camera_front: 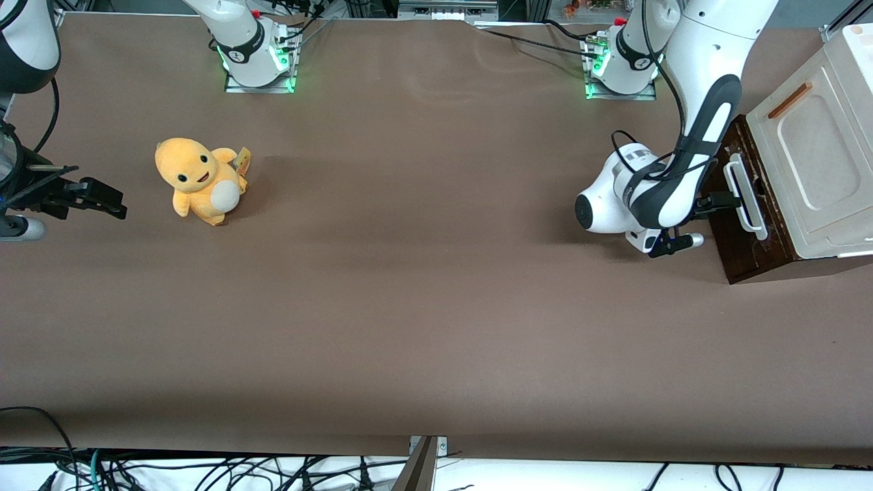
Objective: Open lower drawer with left arm only
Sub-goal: 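Lower the open left gripper around the lower drawer's white bar handle, then close the left gripper on the white bar handle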
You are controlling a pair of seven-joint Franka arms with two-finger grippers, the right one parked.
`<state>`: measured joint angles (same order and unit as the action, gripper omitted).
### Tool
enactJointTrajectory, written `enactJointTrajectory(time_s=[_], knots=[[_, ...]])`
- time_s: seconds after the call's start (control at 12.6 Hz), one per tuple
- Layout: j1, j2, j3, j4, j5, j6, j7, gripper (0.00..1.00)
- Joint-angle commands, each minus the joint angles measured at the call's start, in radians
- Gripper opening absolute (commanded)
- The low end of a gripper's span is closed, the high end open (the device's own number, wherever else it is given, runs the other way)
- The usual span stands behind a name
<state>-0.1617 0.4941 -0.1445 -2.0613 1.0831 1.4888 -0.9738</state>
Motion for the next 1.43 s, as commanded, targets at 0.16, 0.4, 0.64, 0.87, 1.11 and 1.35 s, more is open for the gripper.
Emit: enactJointTrajectory(time_s=[0.16, 0.4, 0.64, 0.87, 1.11, 1.35], knots=[[0.022, -0.002, -0.001, -0.039, 0.043, -0.007, -0.008, 0.94], [0.03, 0.003, -0.001, -0.04, 0.052, -0.007, -0.008, 0.93], [0.044, 0.004, -0.001, -0.057, 0.077, -0.007, -0.008, 0.9], [0.045, 0.008, 0.0, -0.059, 0.078, -0.007, -0.008, 0.86], [0.047, 0.008, 0.003, -0.059, 0.078, -0.01, 0.0, 0.82], [0.057, 0.008, 0.006, -0.068, 0.101, -0.01, 0.001, 0.79]])
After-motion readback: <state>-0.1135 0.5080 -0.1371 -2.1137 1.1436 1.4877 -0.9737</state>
